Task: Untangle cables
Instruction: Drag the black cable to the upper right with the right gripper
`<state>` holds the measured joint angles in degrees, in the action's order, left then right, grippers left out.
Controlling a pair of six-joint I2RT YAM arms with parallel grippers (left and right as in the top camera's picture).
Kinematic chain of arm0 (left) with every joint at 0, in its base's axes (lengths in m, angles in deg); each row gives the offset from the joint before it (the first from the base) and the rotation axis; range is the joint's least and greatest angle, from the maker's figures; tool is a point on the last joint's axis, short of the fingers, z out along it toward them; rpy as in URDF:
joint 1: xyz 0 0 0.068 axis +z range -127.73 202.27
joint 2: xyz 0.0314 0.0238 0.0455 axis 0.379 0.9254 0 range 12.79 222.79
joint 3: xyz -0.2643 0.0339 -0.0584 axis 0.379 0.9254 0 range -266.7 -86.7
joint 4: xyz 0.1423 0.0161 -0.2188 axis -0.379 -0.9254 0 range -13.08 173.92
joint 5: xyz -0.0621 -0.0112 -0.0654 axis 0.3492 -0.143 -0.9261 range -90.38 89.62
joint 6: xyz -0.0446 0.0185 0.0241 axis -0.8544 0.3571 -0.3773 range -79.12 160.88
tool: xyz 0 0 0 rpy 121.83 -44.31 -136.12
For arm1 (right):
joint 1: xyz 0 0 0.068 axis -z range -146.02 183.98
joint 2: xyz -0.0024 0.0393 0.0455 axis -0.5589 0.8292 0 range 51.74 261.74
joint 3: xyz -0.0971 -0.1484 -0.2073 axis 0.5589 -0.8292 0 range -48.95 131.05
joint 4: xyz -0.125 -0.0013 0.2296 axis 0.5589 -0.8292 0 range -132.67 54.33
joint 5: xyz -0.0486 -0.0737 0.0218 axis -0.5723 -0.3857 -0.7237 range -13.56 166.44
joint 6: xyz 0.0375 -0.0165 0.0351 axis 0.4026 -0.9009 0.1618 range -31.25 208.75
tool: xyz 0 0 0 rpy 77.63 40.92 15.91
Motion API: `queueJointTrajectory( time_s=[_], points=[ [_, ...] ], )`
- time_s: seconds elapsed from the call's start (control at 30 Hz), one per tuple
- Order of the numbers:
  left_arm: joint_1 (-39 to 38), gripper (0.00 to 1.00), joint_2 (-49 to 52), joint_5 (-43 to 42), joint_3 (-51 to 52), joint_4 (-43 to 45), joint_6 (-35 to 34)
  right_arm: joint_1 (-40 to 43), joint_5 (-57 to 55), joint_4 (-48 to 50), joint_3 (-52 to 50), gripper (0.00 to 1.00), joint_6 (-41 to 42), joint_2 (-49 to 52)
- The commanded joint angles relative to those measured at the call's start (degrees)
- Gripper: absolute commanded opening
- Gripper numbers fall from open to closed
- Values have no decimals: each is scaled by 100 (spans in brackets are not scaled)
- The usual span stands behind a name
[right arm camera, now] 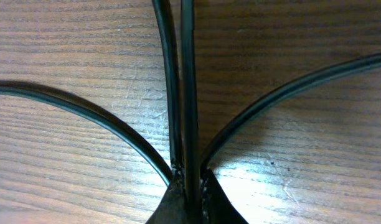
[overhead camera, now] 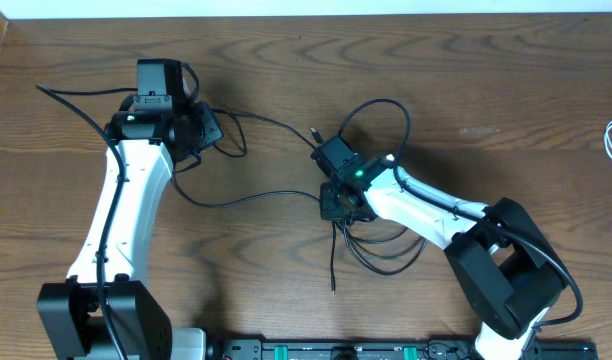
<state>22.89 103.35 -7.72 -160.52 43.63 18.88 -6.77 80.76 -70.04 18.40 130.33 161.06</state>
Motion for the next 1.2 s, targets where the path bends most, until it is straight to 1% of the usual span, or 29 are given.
queueJointTrajectory(
  time_s=[0.0,0.03,0.1,0.17,0.3,0.33,0.43,0.57,0.6,0.63,0.7,0.8,0.87,1.03,1.1,1.17],
  points=[
    [-7,8,2,59,48,-24,101,92,111,33,127,1,-431,-17],
    [-7,8,2,59,48,-22,101,162,280,31,181,1,-651,-101],
    [-7,8,2,61,48,-24,101,479,1088,-20,426,1,-1255,-417],
    [-7,8,2,59,48,-22,103,774,1622,-31,629,1,-1593,-730],
    [-7,8,2,61,48,-20,101,1539,2184,-11,1088,1,-2048,-1432],
    [-7,8,2,61,48,-20,101,1932,2168,-7,1272,1,-2203,-1709],
    [-7,8,2,61,48,-20,101,2704,1998,79,1506,1,-2455,-2015],
    [-7,8,2,59,48,-22,101,3543,1812,201,1624,1,-2892,-2011],
    [-7,8,2,59,48,-22,101,3915,1392,297,1622,1,-3093,-1993],
    [-7,8,2,61,48,-22,101,4240,1119,385,1622,1,-3331,-1956],
    [-7,8,2,59,48,-22,101,4513,1082,468,1622,1,-3563,-1823],
    [-7,8,2,59,48,-22,98,4647,1080,549,1622,1,-3818,-1397],
    [-7,8,2,59,48,-22,98,4642,1001,739,1622,1,-4210,-1027],
    [-7,8,2,57,48,-22,98,4699,-1034,1950,1622,1,-4334,20],
    [-7,8,2,57,48,-22,98,4809,-1432,2382,1622,1,-4564,413],
    [-7,8,2,55,48,-22,96,4931,-1429,2645,1622,1,-4690,723]
  ],
)
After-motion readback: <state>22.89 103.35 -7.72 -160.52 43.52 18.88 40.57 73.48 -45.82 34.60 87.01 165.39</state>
